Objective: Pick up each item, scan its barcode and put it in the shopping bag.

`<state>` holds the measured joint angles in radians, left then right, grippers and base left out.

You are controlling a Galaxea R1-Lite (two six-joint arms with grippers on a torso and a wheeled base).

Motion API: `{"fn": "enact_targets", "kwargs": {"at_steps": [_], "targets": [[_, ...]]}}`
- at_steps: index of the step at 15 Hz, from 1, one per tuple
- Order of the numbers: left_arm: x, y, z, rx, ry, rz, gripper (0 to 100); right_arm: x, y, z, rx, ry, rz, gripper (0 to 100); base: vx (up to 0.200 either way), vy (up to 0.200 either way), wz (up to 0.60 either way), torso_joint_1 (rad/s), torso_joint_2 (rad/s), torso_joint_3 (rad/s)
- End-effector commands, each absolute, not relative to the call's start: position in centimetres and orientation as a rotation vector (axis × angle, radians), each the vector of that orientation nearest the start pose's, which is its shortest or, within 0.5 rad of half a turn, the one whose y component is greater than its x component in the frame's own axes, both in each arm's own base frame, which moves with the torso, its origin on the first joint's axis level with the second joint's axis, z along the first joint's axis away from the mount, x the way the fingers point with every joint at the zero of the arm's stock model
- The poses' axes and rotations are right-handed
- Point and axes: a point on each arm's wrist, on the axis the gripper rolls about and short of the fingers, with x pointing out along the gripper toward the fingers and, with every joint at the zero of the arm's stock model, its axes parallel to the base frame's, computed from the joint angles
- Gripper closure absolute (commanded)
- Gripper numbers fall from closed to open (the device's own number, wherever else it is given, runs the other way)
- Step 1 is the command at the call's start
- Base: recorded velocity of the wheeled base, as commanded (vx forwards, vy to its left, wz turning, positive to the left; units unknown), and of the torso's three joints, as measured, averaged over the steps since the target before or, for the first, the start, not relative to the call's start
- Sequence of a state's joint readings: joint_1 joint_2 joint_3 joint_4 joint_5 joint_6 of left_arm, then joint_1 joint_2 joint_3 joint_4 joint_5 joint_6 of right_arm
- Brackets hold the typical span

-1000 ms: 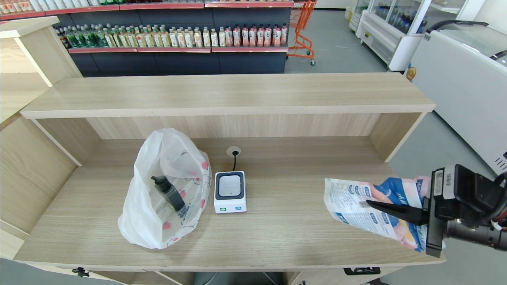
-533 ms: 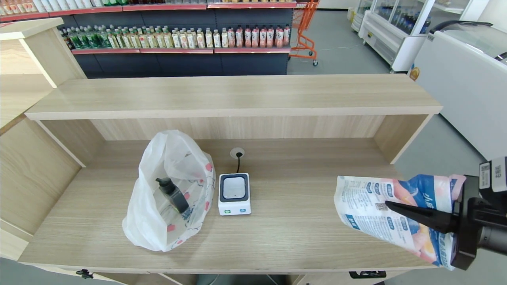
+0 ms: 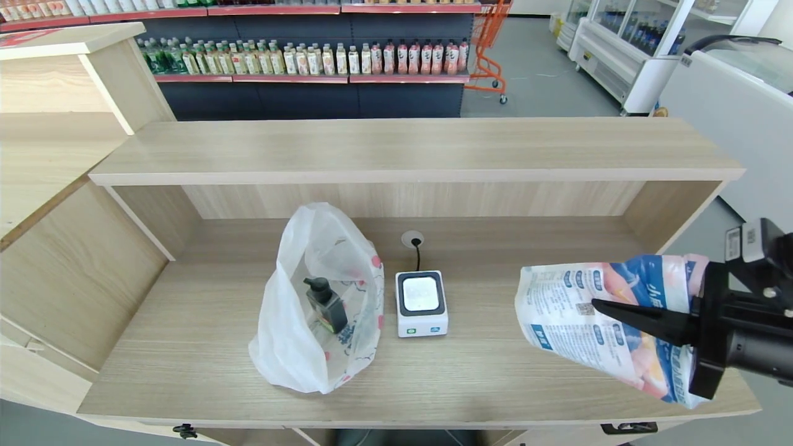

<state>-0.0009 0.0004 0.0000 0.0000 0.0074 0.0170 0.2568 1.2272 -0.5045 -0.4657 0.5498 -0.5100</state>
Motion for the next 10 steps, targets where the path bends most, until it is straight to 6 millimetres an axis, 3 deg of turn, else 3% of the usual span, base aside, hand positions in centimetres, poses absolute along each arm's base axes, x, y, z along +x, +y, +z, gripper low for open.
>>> {"fn": "enact_targets", "kwargs": {"at_steps": [1, 3, 7, 10], "targets": [[-2.3, 0.0, 7.5, 0.017, 0.0, 0.006, 0, 19.6, 5.7, 18.9, -0.435, 0.107, 0.84, 100, 0.0, 0.0, 0.0, 0.0, 0.0, 0.0], [-2.3, 0.0, 7.6, 0.015, 0.002, 0.006, 0, 20.7, 5.8, 18.6, -0.429, 0.109, 0.849, 100, 0.0, 0.0, 0.0, 0.0, 0.0, 0.0], [-2.3, 0.0, 7.5, 0.018, 0.0, 0.006, 0, 22.8, 6.6, 18.0, -0.41, 0.109, 0.927, 100, 0.0, 0.2, 0.0, 0.0, 0.0, 0.005], [-2.3, 0.0, 7.6, 0.011, 0.002, 0.006, 0, 23.5, 6.7, 17.7, -0.409, 0.119, 0.938, 100, 0.0, 0.0, 0.0, 0.0, 0.0, 0.0]]}}
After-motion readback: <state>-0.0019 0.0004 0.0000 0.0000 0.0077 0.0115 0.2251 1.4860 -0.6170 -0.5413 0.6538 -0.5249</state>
